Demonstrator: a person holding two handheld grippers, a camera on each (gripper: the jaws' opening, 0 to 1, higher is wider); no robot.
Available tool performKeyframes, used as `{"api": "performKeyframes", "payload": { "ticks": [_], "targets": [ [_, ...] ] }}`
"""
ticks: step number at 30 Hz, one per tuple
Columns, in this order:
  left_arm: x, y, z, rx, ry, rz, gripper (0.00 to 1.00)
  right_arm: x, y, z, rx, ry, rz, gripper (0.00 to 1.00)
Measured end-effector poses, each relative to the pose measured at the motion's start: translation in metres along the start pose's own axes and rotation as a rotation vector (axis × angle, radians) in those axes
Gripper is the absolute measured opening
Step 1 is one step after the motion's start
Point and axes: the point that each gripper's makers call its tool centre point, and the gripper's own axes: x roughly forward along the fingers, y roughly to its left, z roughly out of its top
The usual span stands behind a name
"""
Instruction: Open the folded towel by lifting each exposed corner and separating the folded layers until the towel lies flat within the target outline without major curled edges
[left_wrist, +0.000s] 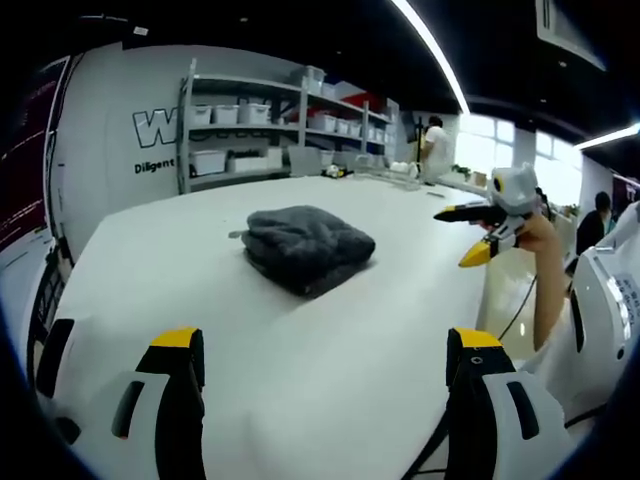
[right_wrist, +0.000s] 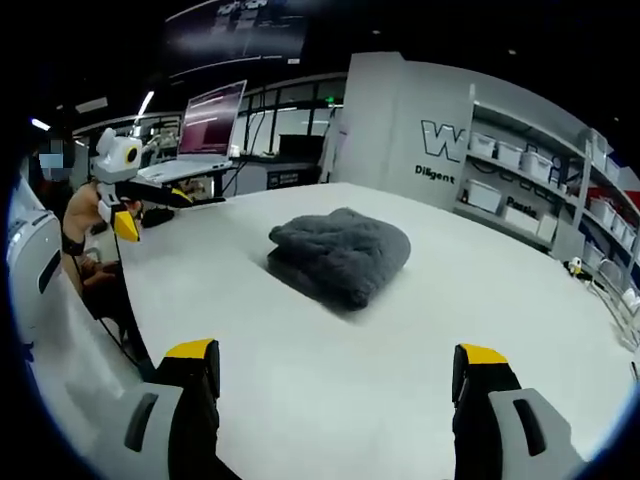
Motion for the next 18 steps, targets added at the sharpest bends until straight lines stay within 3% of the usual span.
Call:
{"api": "performKeyframes", "payload": {
  "ticks": [9,18],
  "targets": [
    [0.000,0.002,-0.002,-0.002,0.004,0.012,0.99,0.006,0.004,0.004,-0.031,0.017,0.022,0.98],
    [0.001,0.001,-0.011,-0.015,0.021,0.022,0.99,0.040,0.024,0.034,-0.220,0.021,0.123,0.91]
  ]
}}
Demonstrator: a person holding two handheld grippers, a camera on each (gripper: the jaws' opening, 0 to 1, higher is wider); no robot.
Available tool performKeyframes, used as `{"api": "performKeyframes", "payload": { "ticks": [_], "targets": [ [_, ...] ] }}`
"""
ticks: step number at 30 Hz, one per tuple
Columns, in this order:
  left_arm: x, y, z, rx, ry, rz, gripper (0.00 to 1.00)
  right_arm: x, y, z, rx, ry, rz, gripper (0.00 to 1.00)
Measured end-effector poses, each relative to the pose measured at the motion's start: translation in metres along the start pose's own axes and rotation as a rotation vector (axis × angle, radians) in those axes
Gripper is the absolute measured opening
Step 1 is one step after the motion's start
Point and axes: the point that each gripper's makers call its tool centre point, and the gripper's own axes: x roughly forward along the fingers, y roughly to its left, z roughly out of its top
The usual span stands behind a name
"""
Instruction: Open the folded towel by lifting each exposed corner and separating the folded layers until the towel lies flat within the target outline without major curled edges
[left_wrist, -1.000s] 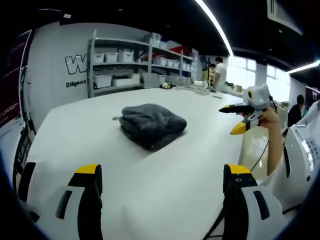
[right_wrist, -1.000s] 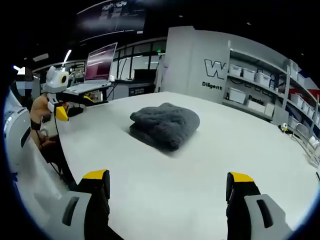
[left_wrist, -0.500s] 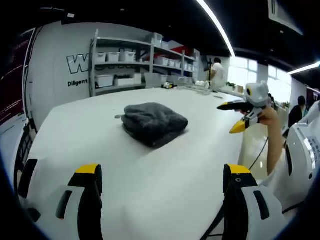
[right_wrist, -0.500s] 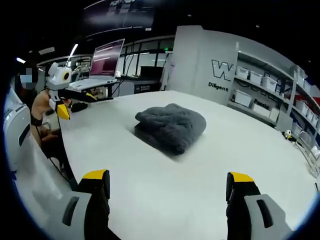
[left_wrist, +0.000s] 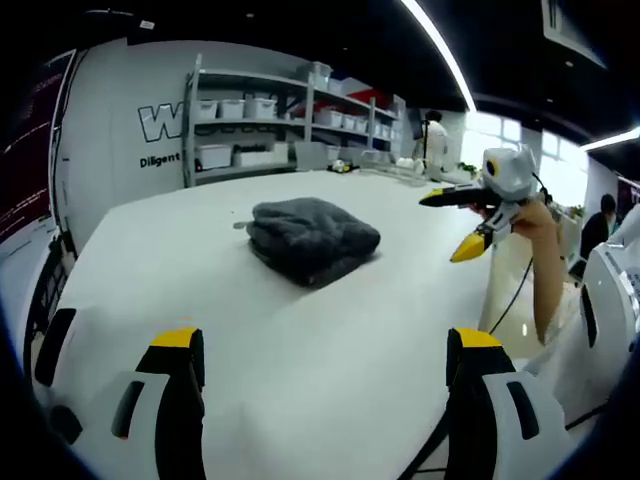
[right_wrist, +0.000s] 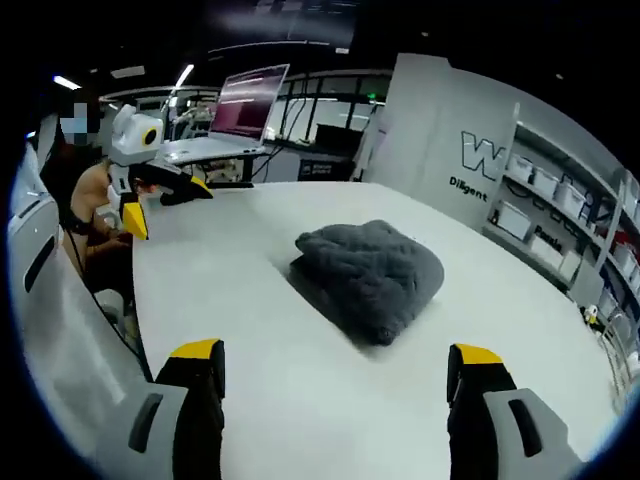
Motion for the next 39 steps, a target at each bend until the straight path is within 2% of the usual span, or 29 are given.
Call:
{"api": "performKeyframes", "payload": {
  "ticks": [1,5,8,10,11,16,18,24,27,30,32,35,39],
  "targets": [
    [-0.001,0.000,-0.001,-0.001,0.000,0.000,0.99,0.005,0.001,0.004,-0.004,0.003,0.003,0.90],
    [-0.004,0.001,-0.001,-0.009,-0.005,0.005,0.99,0.025,0.008,0.022,-0.107,-0.008,0.047,0.87],
    [-0.007,0.003,-0.001,-0.014,-0.011,0.011,0.99,0.042,0.005,0.044,-0.220,-0.069,0.024,0.83],
    [-0.007,0.003,-0.001,-0.014,-0.014,0.011,0.99,0.050,0.007,0.047,-0.231,-0.067,0.028,0.79],
    [-0.007,0.003,-0.001,-0.015,-0.016,0.010,0.99,0.061,0.009,0.056,-0.283,-0.085,0.043,0.79],
    [-0.007,0.003,-0.003,-0.017,-0.015,0.003,0.99,0.095,0.019,0.068,-0.369,-0.097,0.073,0.68],
    [-0.007,0.003,-0.004,-0.019,-0.016,-0.001,0.99,0.108,0.022,0.073,-0.365,-0.112,0.091,0.63],
    [-0.007,0.002,-0.005,-0.020,-0.021,-0.010,0.99,0.137,0.025,0.073,-0.478,-0.094,0.080,0.48],
    [-0.006,0.001,-0.006,-0.023,-0.021,-0.012,0.99,0.146,0.038,0.065,-0.494,-0.078,0.140,0.43],
    [-0.005,0.000,-0.006,-0.026,-0.025,-0.015,0.99,0.154,0.045,0.060,-0.540,-0.061,0.153,0.38],
    [-0.004,0.000,-0.006,-0.026,-0.026,-0.017,0.99,0.157,0.046,0.058,-0.577,-0.049,0.147,0.35],
    [-0.004,-0.002,-0.005,-0.024,-0.027,-0.020,0.99,0.158,0.045,0.059,-0.586,-0.054,0.142,0.29],
    [-0.003,-0.004,-0.007,-0.024,-0.022,-0.024,0.99,0.161,0.038,0.059,-0.596,-0.057,0.113,0.14]
  ]
}}
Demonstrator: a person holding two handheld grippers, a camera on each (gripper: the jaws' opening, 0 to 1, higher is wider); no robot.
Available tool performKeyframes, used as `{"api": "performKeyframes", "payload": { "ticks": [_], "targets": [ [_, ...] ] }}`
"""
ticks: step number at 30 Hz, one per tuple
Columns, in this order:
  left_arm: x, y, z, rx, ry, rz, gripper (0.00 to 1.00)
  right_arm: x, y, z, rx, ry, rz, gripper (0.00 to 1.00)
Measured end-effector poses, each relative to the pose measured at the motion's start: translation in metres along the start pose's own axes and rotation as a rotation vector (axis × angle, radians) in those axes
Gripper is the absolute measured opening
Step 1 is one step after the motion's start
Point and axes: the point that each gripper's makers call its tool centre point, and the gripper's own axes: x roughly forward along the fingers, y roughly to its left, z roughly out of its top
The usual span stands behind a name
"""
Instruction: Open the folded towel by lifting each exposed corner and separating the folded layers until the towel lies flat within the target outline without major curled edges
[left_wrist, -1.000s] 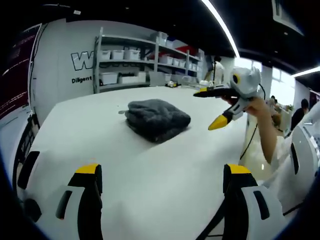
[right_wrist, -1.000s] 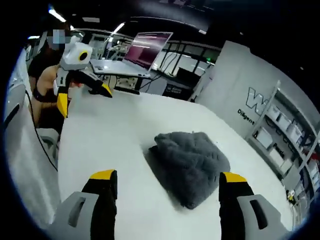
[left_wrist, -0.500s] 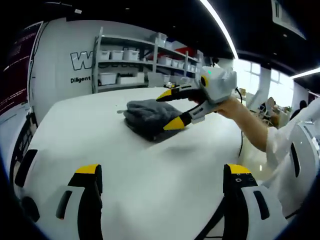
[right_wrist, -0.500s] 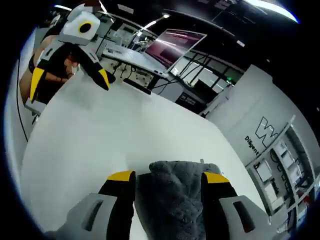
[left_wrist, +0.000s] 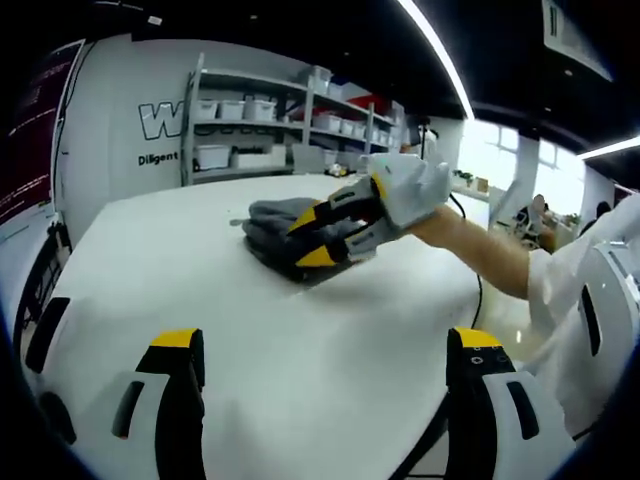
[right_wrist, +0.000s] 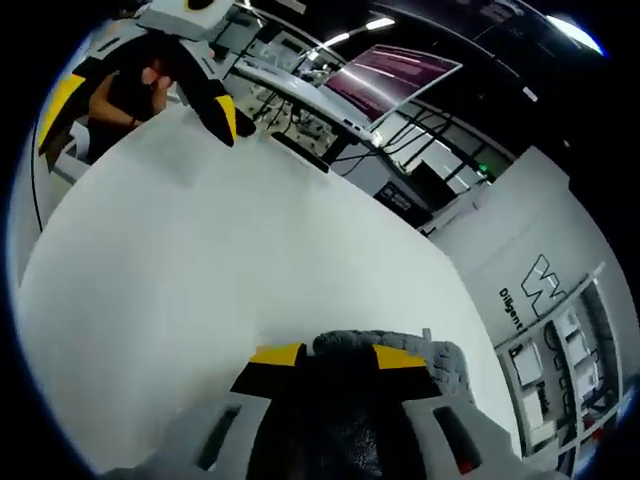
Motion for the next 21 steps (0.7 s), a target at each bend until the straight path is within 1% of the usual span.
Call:
{"api": "performKeyframes", "payload": {
  "ticks": [3,5,6,9,11,14,16,19,21],
  "targets": [
    [0.000,-0.001,-0.001,0.000,0.003,-0.001,0.99,-0.001,-0.001,-0.002,-0.014,0.002,-0.002,0.07],
    [0.000,-0.001,0.000,0.001,0.003,-0.001,0.99,-0.005,-0.005,0.000,-0.019,-0.003,-0.020,0.05],
    [0.000,-0.001,0.000,0.001,0.002,-0.001,0.99,-0.008,-0.010,0.002,-0.020,-0.011,-0.043,0.05],
    [0.000,-0.001,-0.001,-0.001,0.002,0.000,0.99,-0.021,-0.028,0.007,0.017,-0.050,-0.107,0.04],
    [0.000,-0.001,-0.001,-0.002,0.002,0.002,0.99,-0.030,-0.047,0.006,0.037,-0.065,-0.171,0.04],
    [0.000,-0.001,-0.001,-0.003,0.001,0.001,0.99,-0.045,-0.066,0.001,0.075,-0.077,-0.239,0.04],
    [0.000,-0.001,-0.001,-0.004,0.002,-0.001,0.99,-0.058,-0.081,-0.006,0.112,-0.083,-0.297,0.04],
    [0.000,0.000,-0.002,-0.004,0.005,-0.001,0.99,-0.079,-0.101,-0.021,0.176,-0.083,-0.382,0.04],
    [0.000,0.000,-0.002,-0.005,0.006,0.000,0.99,-0.096,-0.115,-0.038,0.225,-0.075,-0.440,0.04]
  ]
}}
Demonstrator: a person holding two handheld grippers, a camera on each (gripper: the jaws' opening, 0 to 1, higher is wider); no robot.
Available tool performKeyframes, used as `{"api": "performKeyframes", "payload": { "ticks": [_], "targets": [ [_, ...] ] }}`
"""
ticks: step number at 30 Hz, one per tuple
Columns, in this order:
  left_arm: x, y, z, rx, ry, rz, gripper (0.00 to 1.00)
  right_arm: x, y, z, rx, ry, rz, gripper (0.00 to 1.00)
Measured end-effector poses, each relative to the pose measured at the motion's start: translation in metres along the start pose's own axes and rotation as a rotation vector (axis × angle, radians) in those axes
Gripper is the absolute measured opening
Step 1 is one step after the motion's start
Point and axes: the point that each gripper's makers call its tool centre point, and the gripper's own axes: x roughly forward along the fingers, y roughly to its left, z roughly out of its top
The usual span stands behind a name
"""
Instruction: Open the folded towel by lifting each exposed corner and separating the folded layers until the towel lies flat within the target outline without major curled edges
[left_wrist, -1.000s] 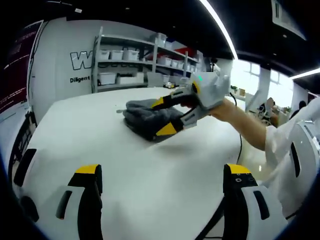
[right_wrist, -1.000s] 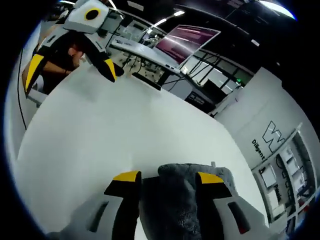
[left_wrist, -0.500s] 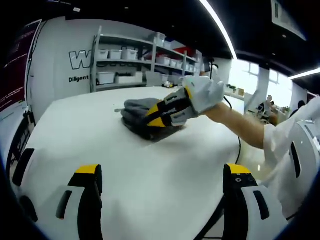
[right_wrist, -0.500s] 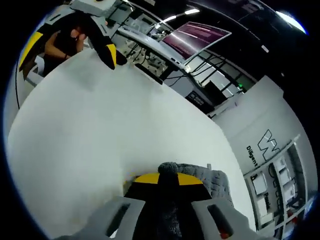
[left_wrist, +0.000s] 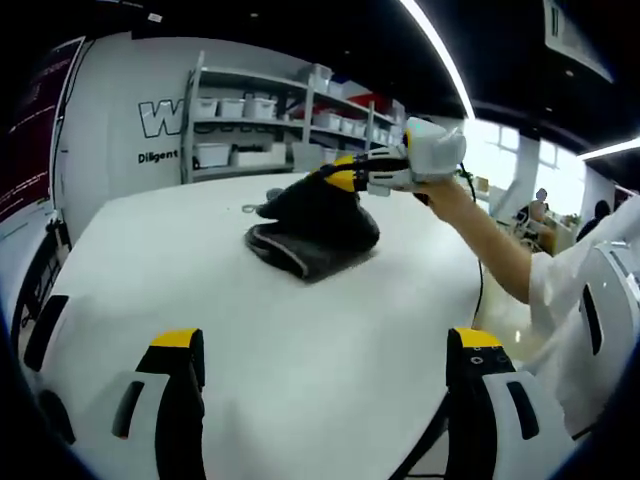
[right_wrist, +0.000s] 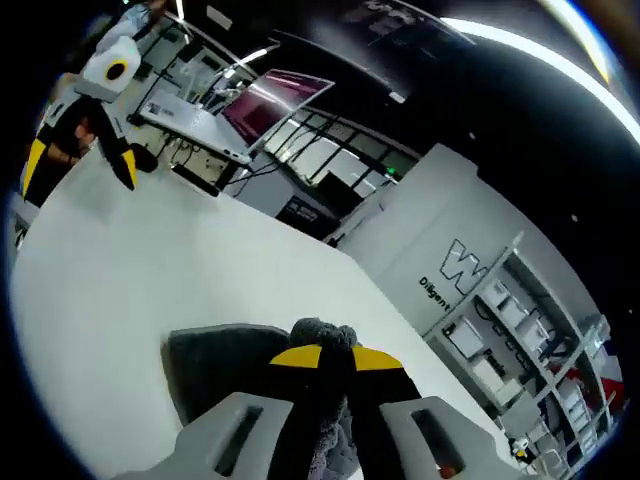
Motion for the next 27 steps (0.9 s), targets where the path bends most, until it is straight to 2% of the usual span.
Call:
{"api": "performKeyframes", "payload": {
  "ticks": [2,4,6,10,12,14,16,18,19,20,22,27],
  "targets": [
    [0.000,0.000,0.000,-0.001,0.000,0.000,0.99,-0.008,-0.019,-0.012,0.039,0.009,-0.056,0.04],
    [0.000,0.000,0.000,-0.001,0.002,0.001,0.99,-0.013,-0.027,-0.019,0.061,0.017,-0.076,0.04],
    [0.001,0.000,0.000,-0.001,0.002,0.000,0.99,-0.026,-0.045,-0.040,0.134,0.038,-0.136,0.04],
    [0.002,-0.001,0.000,0.003,0.006,-0.004,0.99,-0.056,-0.063,-0.081,0.201,0.111,-0.227,0.04],
    [0.003,-0.001,0.000,0.003,0.008,-0.006,0.99,-0.070,-0.066,-0.102,0.244,0.153,-0.261,0.04],
    [0.004,0.000,0.000,0.002,0.011,-0.007,0.99,-0.085,-0.072,-0.136,0.311,0.211,-0.302,0.05],
    [0.006,0.001,0.000,0.001,0.015,-0.008,0.99,-0.096,-0.068,-0.167,0.387,0.272,-0.305,0.05],
    [0.006,0.001,0.000,0.001,0.015,-0.008,0.99,-0.104,-0.063,-0.185,0.408,0.317,-0.308,0.06],
    [0.007,0.002,0.000,-0.002,0.014,-0.007,0.99,-0.112,-0.056,-0.200,0.436,0.355,-0.304,0.07],
    [0.007,0.003,0.000,-0.004,0.015,-0.006,0.99,-0.116,-0.051,-0.208,0.470,0.363,-0.301,0.07],
    [0.008,0.004,-0.001,-0.005,0.019,-0.003,0.99,-0.122,-0.042,-0.217,0.497,0.365,-0.300,0.07],
    [0.010,0.004,0.000,-0.007,0.026,-0.003,0.99,-0.128,-0.037,-0.217,0.526,0.352,-0.306,0.08]
  ]
}}
